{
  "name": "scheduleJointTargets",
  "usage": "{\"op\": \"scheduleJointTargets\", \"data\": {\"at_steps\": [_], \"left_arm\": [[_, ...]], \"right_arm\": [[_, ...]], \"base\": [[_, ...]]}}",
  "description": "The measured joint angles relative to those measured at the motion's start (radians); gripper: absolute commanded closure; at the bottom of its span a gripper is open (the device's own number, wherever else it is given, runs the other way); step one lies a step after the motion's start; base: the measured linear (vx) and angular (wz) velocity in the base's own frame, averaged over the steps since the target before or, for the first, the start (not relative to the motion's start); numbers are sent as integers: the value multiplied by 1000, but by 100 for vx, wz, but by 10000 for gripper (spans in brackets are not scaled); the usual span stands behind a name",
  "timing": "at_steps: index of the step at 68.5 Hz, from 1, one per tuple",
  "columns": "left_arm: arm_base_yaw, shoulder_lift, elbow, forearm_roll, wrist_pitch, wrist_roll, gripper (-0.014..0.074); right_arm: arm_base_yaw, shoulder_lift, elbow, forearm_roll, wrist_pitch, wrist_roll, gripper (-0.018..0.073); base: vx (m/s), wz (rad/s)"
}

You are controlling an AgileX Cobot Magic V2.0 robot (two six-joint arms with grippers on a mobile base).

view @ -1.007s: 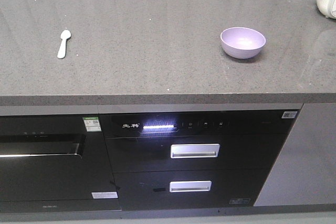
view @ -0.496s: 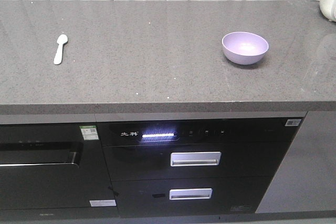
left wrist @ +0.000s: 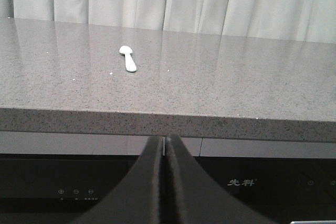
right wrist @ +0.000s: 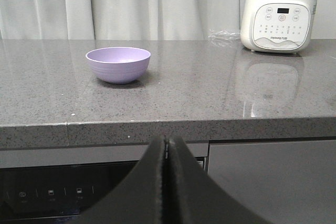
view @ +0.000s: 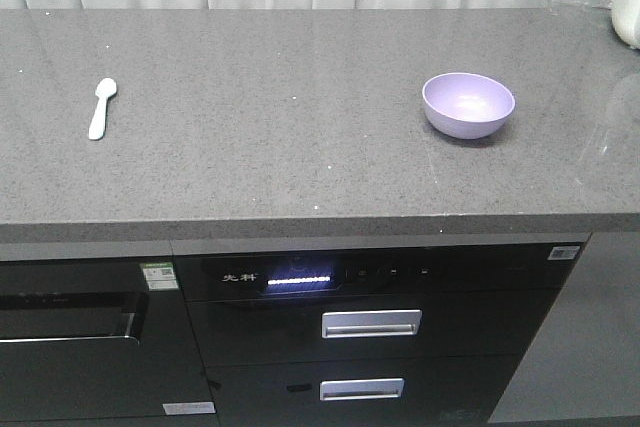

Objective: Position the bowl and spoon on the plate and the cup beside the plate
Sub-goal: 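Drive up to the counter edge, stopping between spoon and bowl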

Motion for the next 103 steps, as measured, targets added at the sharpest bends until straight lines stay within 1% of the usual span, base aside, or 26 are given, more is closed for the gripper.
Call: {"op": "scheduleJointTargets", "data": {"at_steps": [103], "left_arm": [[0,0,0,0,0,0,603]], "right_arm": [[0,0,0,0,0,0,562]], "base": [[7,-1]]}}
